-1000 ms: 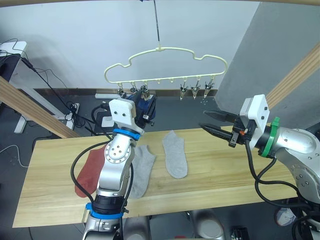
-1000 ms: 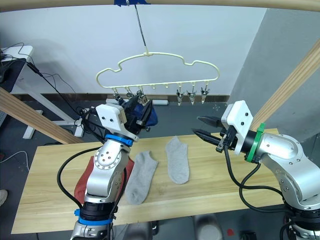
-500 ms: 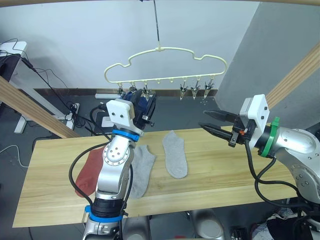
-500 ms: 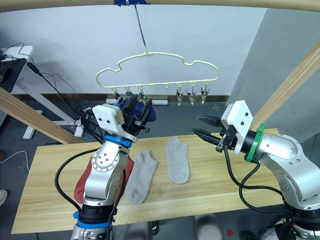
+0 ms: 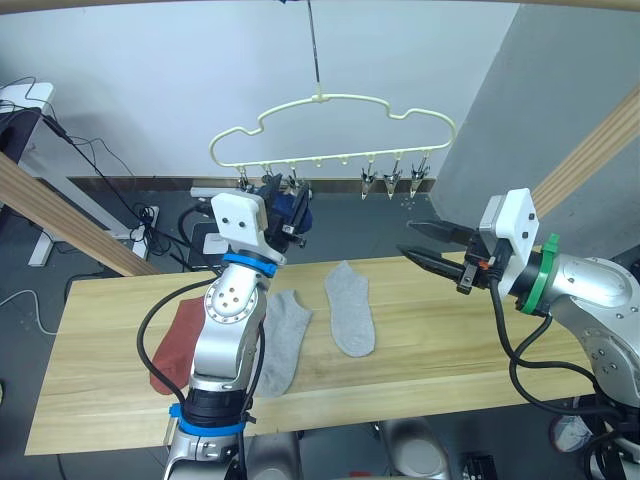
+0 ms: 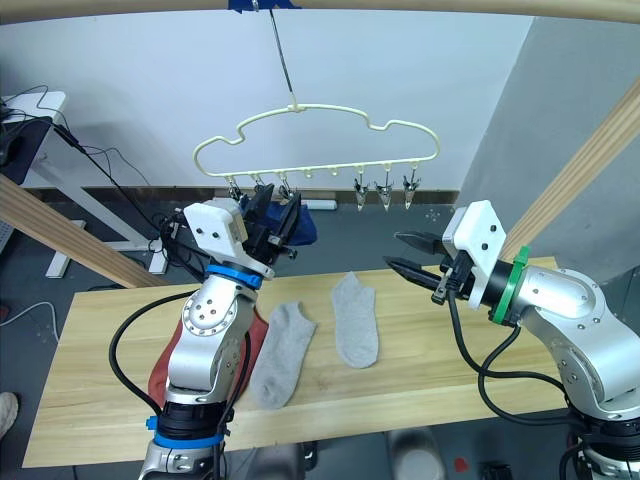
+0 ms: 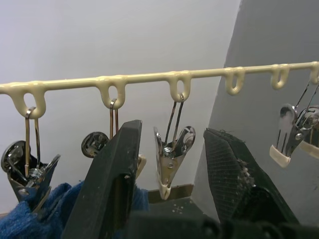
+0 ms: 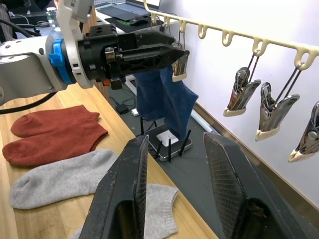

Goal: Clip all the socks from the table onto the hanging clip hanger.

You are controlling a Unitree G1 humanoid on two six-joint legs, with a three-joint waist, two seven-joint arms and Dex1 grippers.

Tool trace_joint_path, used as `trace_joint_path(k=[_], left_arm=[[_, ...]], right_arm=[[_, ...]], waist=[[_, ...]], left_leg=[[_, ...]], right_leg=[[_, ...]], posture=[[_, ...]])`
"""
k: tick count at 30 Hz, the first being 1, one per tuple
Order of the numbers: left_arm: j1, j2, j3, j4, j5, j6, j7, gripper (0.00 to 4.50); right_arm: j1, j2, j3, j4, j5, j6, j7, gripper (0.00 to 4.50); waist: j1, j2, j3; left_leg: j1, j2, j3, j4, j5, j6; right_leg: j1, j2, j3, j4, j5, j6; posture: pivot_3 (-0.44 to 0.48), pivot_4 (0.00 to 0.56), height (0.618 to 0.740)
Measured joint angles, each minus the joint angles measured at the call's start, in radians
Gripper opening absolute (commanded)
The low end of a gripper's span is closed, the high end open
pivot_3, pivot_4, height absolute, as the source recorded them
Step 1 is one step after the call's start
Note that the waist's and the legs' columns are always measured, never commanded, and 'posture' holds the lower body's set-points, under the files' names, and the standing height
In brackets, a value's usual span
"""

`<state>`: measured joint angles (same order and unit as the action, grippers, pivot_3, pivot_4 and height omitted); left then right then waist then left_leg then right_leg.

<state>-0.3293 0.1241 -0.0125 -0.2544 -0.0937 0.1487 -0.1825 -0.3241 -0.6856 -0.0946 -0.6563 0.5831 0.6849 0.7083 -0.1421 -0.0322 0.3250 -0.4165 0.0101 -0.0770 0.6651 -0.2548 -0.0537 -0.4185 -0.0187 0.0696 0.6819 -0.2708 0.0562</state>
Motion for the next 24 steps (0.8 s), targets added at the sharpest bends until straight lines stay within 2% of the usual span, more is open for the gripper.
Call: trace_joint_path(k=[8,21,22,24], left_arm=[[-0.048,-0.014,0.000,0.007,0.004,0.104,0.042,2.18],[-0.056,-0.016,-0.001,-0.010,0.018,0.134,0.066,2.18],[-0.058,-0.017,-0.001,-0.016,0.018,0.135,0.067,1.81],[-0.060,-0.020,-0.001,-0.018,0.019,0.135,0.072,1.34]], right_arm=[[-0.002,0.001,0.008,0.000,0.035,0.001,0.007,1.81],[-0.003,0.001,0.009,0.000,0.041,0.001,0.006,1.81],[-0.003,0.001,0.009,0.000,0.041,0.001,0.005,1.81],[-0.003,0.001,0.011,0.000,0.041,0.001,0.005,1.81]], waist=[[-0.002,0.000,0.000],[-0.001,0.000,0.000],[-0.001,0.000,0.000],[-0.001,0.000,0.000]], left_leg=[[0.000,0.000,0.000,0.000,0.000,0.000],[0.000,0.000,0.000,0.000,0.000,0.000],[0.000,0.000,0.000,0.000,0.000,0.000],[0.000,0.000,0.000,0.000,0.000,0.000]], right_leg=[[0.000,0.000,0.000,0.000,0.000,0.000],[0.000,0.000,0.000,0.000,0.000,0.000],[0.000,0.000,0.000,0.000,0.000,0.000],[0.000,0.000,0.000,0.000,0.000,0.000]], posture=[[-0.282,0.302,0.740],[-0.279,0.302,0.740],[-0.279,0.302,0.740],[-0.279,0.302,0.740]])
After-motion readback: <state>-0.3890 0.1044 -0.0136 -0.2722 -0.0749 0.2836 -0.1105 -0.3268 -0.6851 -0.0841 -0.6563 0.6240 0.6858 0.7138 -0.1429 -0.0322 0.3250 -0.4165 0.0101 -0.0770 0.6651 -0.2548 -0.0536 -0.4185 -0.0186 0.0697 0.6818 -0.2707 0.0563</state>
